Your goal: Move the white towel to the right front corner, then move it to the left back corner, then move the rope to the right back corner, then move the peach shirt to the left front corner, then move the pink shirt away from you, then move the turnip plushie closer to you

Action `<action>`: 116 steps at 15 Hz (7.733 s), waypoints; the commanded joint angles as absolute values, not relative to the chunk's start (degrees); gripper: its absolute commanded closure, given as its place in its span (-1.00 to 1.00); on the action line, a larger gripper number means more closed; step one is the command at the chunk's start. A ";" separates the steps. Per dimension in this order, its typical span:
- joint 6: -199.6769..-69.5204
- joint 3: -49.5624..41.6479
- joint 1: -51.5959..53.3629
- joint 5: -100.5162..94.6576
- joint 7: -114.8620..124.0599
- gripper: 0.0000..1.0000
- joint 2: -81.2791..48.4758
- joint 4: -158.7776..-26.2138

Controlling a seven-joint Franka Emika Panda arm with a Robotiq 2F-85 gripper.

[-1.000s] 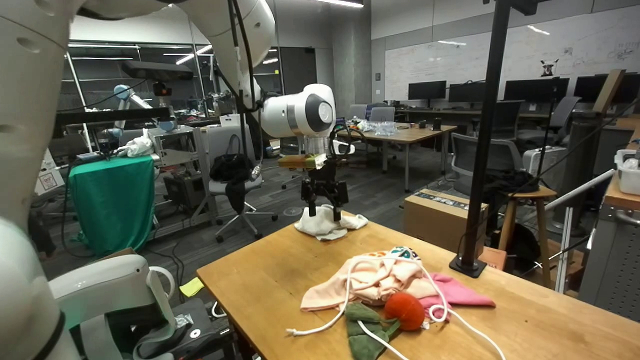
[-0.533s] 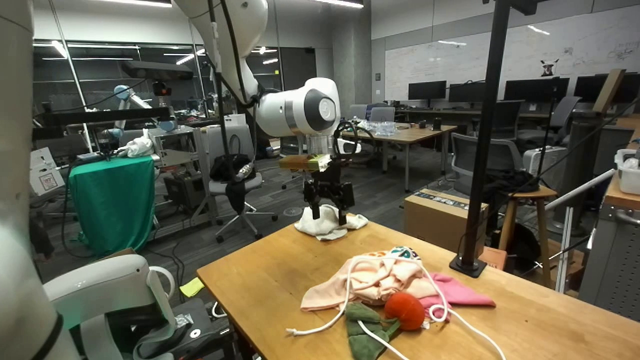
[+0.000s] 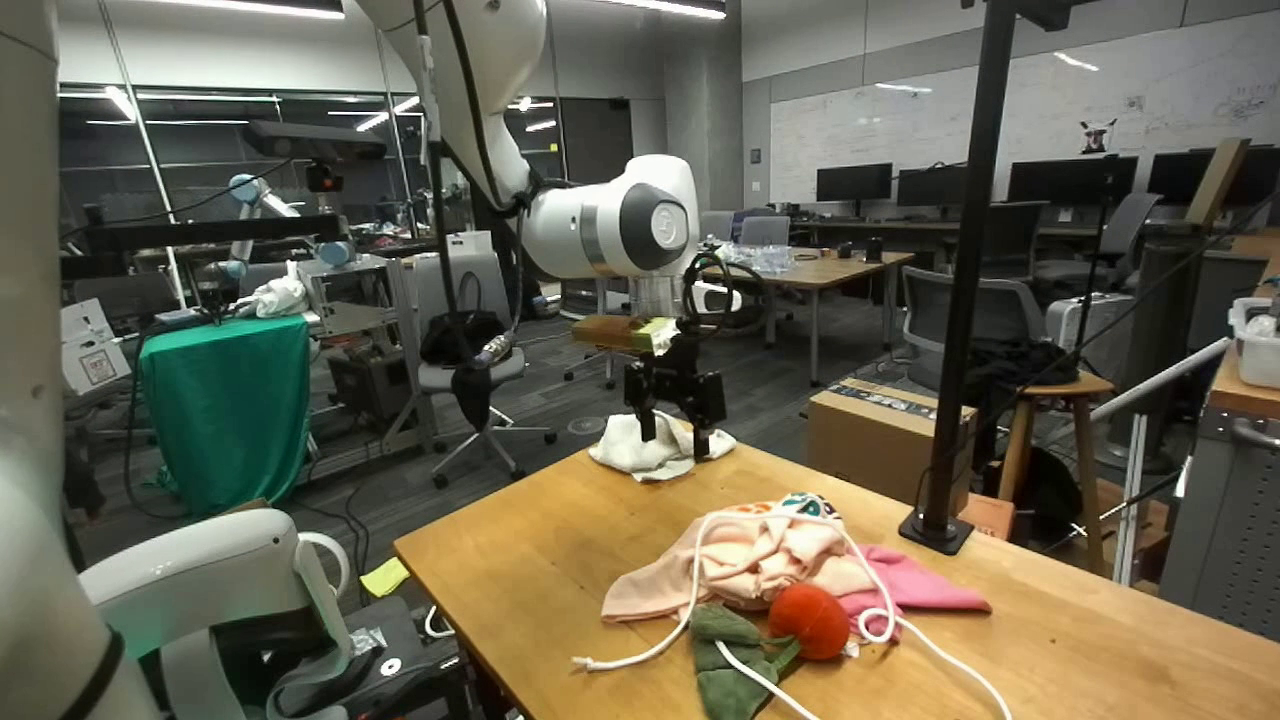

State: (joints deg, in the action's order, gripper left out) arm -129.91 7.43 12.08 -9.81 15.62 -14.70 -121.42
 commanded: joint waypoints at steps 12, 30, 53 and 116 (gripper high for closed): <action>-135.53 2.13 11.31 -8.99 19.04 -1.00 -27.12 -111.37; -132.43 0.38 13.01 -9.18 21.01 -0.70 -35.25 -106.91; -125.60 -1.46 13.60 -11.38 23.32 0.87 -30.90 -103.70; -116.70 -7.68 -2.58 -6.64 28.86 0.86 -43.29 -61.63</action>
